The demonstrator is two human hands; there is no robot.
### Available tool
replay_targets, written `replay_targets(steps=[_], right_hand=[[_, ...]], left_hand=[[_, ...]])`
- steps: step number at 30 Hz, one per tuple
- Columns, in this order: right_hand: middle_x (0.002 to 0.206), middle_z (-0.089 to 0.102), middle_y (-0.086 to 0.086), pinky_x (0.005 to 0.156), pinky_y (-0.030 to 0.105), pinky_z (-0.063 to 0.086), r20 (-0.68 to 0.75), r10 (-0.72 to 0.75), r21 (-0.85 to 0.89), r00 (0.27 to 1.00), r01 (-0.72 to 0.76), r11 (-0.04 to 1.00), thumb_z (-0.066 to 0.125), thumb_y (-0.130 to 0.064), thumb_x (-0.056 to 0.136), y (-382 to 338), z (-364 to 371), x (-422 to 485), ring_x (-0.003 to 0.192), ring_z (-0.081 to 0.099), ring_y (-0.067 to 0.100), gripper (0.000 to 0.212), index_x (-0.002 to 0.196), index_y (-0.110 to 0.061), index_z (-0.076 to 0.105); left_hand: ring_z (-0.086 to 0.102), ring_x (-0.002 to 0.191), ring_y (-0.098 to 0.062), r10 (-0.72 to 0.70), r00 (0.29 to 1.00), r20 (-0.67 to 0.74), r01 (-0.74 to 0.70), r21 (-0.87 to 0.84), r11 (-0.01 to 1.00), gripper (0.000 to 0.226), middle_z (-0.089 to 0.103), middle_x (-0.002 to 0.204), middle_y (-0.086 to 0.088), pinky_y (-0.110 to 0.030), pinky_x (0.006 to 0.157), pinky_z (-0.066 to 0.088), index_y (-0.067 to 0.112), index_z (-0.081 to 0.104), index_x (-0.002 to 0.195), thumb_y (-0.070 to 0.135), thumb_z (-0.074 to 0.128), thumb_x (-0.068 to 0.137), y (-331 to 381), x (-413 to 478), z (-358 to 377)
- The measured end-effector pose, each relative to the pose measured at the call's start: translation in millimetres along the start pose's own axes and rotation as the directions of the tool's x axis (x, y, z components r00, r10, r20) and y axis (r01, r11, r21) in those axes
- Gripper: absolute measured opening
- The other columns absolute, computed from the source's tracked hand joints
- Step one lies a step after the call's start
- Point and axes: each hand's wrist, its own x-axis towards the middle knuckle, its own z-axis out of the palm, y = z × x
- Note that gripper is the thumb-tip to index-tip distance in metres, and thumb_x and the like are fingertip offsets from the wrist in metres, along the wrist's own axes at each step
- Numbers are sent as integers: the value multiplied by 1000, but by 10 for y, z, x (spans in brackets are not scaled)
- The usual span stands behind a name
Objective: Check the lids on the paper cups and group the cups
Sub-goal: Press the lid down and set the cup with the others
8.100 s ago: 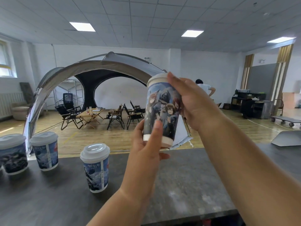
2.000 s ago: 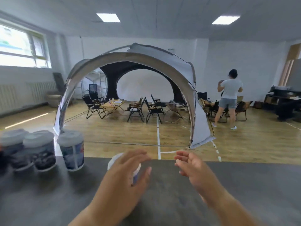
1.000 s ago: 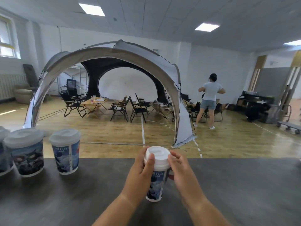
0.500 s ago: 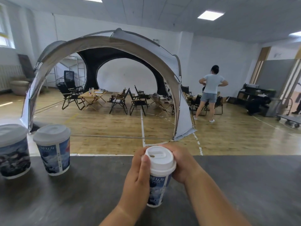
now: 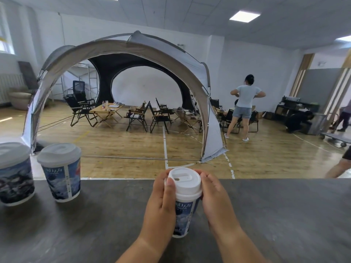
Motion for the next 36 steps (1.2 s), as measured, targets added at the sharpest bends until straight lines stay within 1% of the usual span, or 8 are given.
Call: replay_targets(steps=[5,12,16,20,24,28,31,36], right_hand=[[114,62,-21,79,3,43,10,-105,-17,994,105,994,39,-32,101,68,47,-195,100,57,-16,24,118,-34,56],[122,52,-27,78,-1,40,96,-95,28,991,93,995,42,-49,84,47,61,-305,100,50,-26,42,126,-42,43],[121,52,-28,79,-2,39,90,-118,27,989,116,993,46,-48,83,48,76,-357,101,50,-26,35,118,-46,44],[119,54,-26,78,1,42,109,-123,47,986,119,992,49,-48,82,10,47,-342,101,53,-22,45,126,-38,43],[121,60,-16,83,11,49,99,-104,33,990,101,994,56,-51,79,6,2,-322,105,59,-10,46,122,-36,48],[115,64,-12,79,13,51,56,-110,29,992,108,994,62,-50,73,-16,38,-358,99,63,-6,47,115,-32,49],[110,65,-12,74,12,51,36,-106,48,994,104,993,63,-49,71,-38,51,-374,95,64,-7,49,113,-29,50],[107,66,-11,76,19,53,19,-71,38,997,70,997,60,-53,73,-27,33,-344,94,65,-3,44,110,-30,51]], left_hand=[[64,92,5,-1,1000,1,1,-14,1000,22,67,97,26,-5,70,45,36,56,106,31,36,98,39,-20,16],[64,90,7,-33,999,26,33,-14,999,23,68,95,24,-5,69,45,36,55,109,32,34,100,74,-56,7],[64,92,7,-74,995,63,74,-6,997,26,68,102,16,-7,71,47,37,53,116,35,32,101,67,-49,0],[64,94,5,-107,991,83,108,-16,994,28,66,110,11,-10,73,49,35,52,122,35,32,102,53,-21,-9],[57,116,-4,-134,991,-16,133,-66,989,47,55,132,9,-24,94,50,37,47,133,55,34,92,18,-50,8],[52,121,-8,-191,980,-54,181,-152,972,63,49,137,10,-17,84,49,44,36,139,67,33,79,71,-185,114],[64,107,-8,-200,979,-40,187,-221,957,50,60,125,8,-23,82,54,51,42,126,63,39,78,108,-205,180],[69,90,-8,-211,977,-35,195,-267,944,34,64,111,5,-17,62,55,43,46,123,51,37,91,123,-181,206]])
